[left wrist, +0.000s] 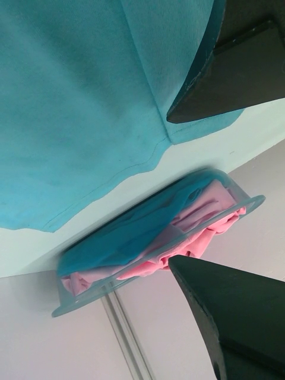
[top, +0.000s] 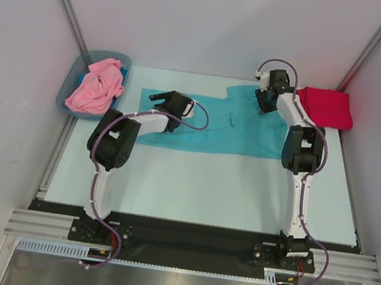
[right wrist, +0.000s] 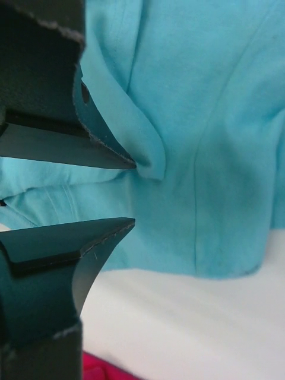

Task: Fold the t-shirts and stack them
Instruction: Fold the tshirt

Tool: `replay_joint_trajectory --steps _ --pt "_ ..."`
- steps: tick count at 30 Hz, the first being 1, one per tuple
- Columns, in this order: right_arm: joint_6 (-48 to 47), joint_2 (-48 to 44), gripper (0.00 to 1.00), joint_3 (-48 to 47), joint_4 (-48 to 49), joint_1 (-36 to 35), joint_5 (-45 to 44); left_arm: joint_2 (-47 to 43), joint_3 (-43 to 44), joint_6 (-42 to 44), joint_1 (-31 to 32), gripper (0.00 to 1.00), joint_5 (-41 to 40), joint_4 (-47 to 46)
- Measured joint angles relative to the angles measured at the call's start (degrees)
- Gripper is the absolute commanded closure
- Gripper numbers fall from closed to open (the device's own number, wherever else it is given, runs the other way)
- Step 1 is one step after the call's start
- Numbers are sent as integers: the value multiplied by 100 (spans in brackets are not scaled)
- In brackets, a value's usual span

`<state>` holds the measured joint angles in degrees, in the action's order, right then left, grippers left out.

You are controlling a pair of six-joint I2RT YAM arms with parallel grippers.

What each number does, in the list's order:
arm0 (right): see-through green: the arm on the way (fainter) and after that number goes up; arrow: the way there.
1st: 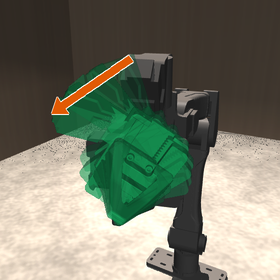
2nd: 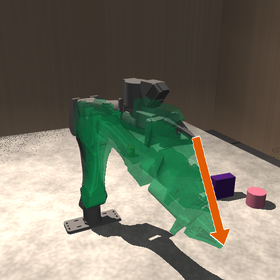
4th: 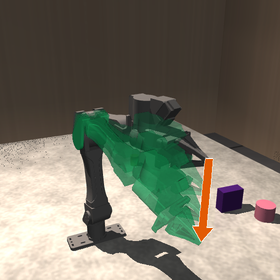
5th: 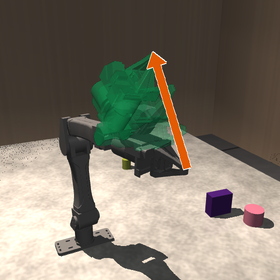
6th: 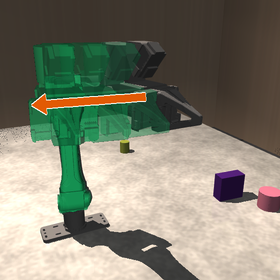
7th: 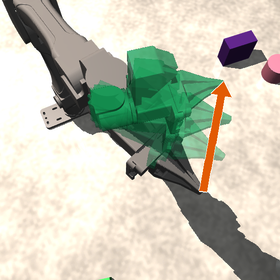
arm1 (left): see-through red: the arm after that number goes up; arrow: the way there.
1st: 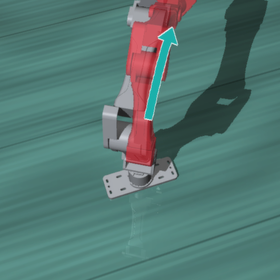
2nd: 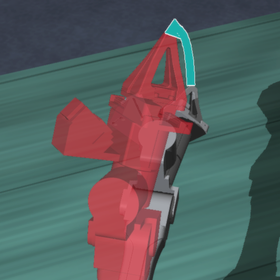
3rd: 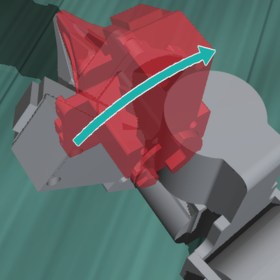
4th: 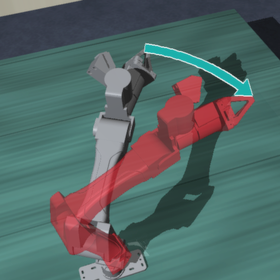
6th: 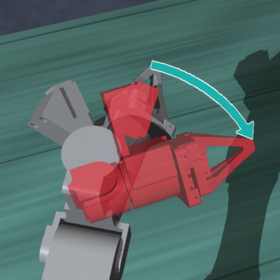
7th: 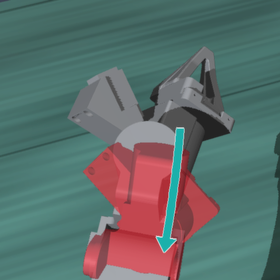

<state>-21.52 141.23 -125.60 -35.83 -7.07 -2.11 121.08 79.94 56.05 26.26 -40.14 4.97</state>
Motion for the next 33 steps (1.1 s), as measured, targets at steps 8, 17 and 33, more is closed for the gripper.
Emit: replay_joint_trajectory --steps 8,17,33 --pt "31 0 56 109 -63 -22 247 96 55 11 0 0 -2 -57" --pt "24 -76 75 398 -59 -20 275 496 247 184 4 0 -85 -267" --pt "-39 -103 100 474 52 -15 149 623 282 402 9 0 -188 -632"
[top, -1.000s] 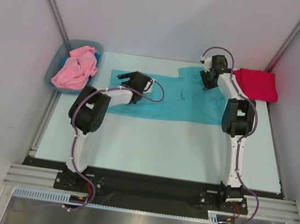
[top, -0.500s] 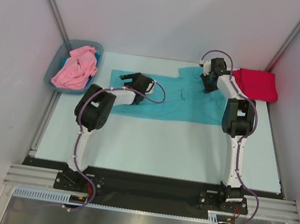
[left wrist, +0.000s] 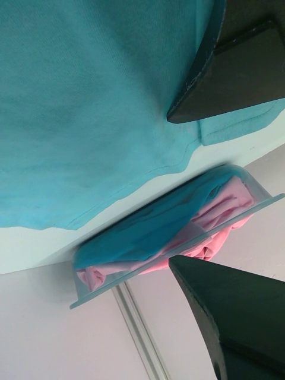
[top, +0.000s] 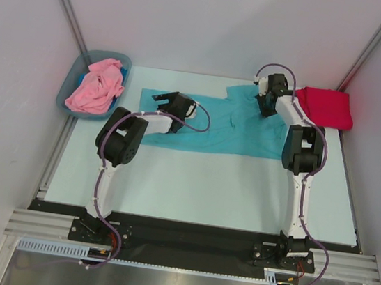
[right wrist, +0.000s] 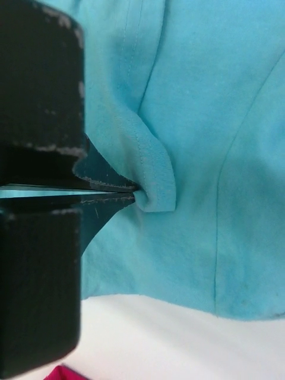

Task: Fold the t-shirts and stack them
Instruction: Fold the tshirt

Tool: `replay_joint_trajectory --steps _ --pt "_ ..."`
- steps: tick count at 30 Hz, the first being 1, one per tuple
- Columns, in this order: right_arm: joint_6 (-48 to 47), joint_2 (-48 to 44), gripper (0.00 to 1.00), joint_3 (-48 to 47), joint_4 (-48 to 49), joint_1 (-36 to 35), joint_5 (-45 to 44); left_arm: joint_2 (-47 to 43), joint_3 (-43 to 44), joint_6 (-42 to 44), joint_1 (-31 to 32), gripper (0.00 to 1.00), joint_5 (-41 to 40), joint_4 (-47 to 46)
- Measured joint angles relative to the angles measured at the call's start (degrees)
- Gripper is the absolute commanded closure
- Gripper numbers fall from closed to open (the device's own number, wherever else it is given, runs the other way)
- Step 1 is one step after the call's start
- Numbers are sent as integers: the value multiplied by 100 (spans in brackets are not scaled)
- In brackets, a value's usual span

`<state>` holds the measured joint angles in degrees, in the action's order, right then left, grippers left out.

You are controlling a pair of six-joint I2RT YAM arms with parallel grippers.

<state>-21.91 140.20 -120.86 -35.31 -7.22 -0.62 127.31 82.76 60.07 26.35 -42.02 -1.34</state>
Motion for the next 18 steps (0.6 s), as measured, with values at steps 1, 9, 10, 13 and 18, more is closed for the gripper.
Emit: replay_joint_trajectory --steps 1,9,10,13,18 --pt "-35 -2 100 7 17 0 -46 2 0 0 0 0 -7 -7" --pt "-269 -9 100 9 111 57 -278 9 -2 0 0 0 -129 -42" --pt "-280 -9 100 9 120 68 -297 9 -4 0 0 0 -138 -52" --pt "-308 -11 99 11 133 98 -328 9 -4 0 0 0 -149 -74" --pt "-315 -15 68 68 142 107 -378 9 -4 2 0 0 -164 -87"
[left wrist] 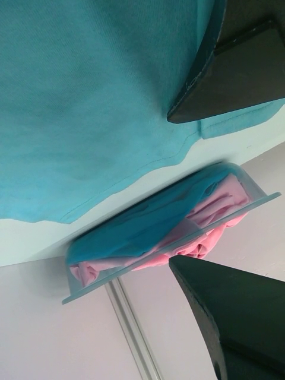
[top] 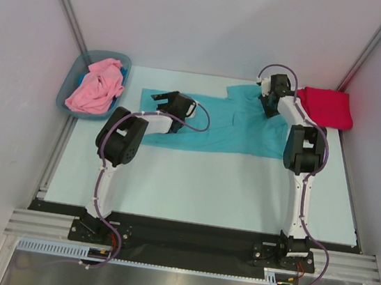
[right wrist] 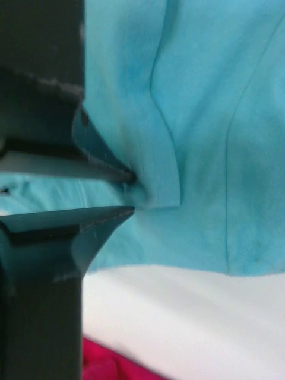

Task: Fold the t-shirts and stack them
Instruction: Fold the tshirt

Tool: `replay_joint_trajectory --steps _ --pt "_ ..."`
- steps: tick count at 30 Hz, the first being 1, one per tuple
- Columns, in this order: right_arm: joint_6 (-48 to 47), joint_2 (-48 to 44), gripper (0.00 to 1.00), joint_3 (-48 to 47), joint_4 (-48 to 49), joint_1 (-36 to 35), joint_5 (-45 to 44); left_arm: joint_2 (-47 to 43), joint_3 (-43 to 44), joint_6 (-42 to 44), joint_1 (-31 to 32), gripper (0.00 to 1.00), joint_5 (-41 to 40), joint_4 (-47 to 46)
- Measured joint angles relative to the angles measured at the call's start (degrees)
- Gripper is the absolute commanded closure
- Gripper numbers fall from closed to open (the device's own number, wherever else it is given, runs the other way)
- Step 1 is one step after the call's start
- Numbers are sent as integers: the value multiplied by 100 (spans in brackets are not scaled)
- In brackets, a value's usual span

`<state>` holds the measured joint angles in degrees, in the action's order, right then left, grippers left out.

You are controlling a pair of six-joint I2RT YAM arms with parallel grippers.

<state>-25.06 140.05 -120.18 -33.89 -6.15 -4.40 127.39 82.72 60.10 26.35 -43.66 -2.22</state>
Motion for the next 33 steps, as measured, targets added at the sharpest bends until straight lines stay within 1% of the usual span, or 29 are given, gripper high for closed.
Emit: replay_joint_trajectory --steps 3,10,11,12,14,15,17,20,22,28,33 --pt "-48 -2 61 7 2 -33 -107 2 0 0 0 0 -28 -20" --pt "-52 -245 58 7 -208 -76 -179 0 -87 2 0 0 -107 -55" --pt "-55 -330 59 7 -260 -76 -175 0 -109 2 0 0 -118 -59" --pt "-55 -472 68 7 -326 -76 -157 0 -136 7 0 0 -125 -79" --pt "-50 -748 81 42 -409 -76 -68 0 -142 15 0 0 -131 -116" --pt "-50 -925 98 96 -448 -76 -11 0 -144 17 0 0 -131 -131" --pt "-15 -1274 100 286 -509 -76 105 0 -155 20 0 1 -131 -153" --pt "28 -1777 100 874 -540 -74 306 -13 -175 24 0 0 -127 -164" --pt "63 -1937 100 1327 -546 -59 435 -72 -247 24 0 0 -122 -168" --pt "105 -1965 100 2590 -748 -22 662 -289 -468 44 0 0 -111 -170" --pt "103 -2079 100 3003 -914 92 719 -535 -702 46 0 0 -87 -177"
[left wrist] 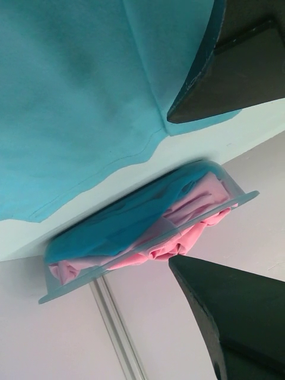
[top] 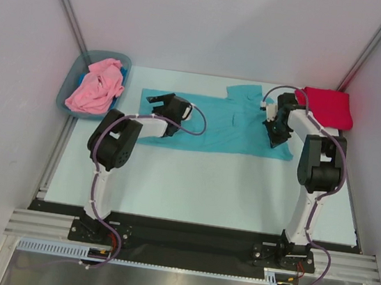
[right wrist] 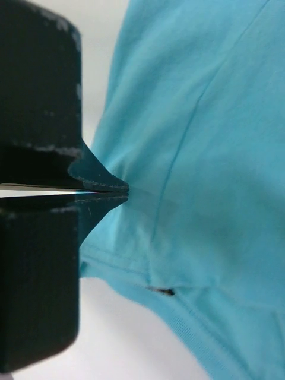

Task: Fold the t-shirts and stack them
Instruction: Fold the tshirt

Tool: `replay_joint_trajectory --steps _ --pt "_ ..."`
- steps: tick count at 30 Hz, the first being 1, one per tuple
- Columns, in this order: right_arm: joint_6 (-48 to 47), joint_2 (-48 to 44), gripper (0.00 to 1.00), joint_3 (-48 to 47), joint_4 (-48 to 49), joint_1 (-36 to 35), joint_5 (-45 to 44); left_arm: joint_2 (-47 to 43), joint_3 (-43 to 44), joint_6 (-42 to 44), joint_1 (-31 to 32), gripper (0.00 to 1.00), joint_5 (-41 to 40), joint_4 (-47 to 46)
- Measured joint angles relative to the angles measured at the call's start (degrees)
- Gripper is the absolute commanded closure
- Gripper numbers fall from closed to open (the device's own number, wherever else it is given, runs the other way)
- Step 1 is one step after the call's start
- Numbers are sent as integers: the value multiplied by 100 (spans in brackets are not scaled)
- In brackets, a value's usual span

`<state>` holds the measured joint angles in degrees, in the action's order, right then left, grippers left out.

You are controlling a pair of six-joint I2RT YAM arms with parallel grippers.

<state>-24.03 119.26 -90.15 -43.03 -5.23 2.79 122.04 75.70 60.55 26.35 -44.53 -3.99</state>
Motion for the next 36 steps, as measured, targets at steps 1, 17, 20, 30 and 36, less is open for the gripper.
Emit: replay_joint_trajectory --steps 1,17,20,30,36 --pt "0 -68 100 35 -13 35 11 -46 -44 0 0 0 4 0" --pt "-179 -586 100 448 -166 234 92 -138 -566 168 -437 0 9 -415" --pt "-214 -586 100 468 -170 232 136 -68 -553 256 -586 0 -26 -542" --pt "-262 -402 100 754 -136 247 219 98 -682 612 -706 0 -186 -1200" --pt "-256 -398 100 754 -133 302 289 186 -815 903 -704 0 -251 -1829"
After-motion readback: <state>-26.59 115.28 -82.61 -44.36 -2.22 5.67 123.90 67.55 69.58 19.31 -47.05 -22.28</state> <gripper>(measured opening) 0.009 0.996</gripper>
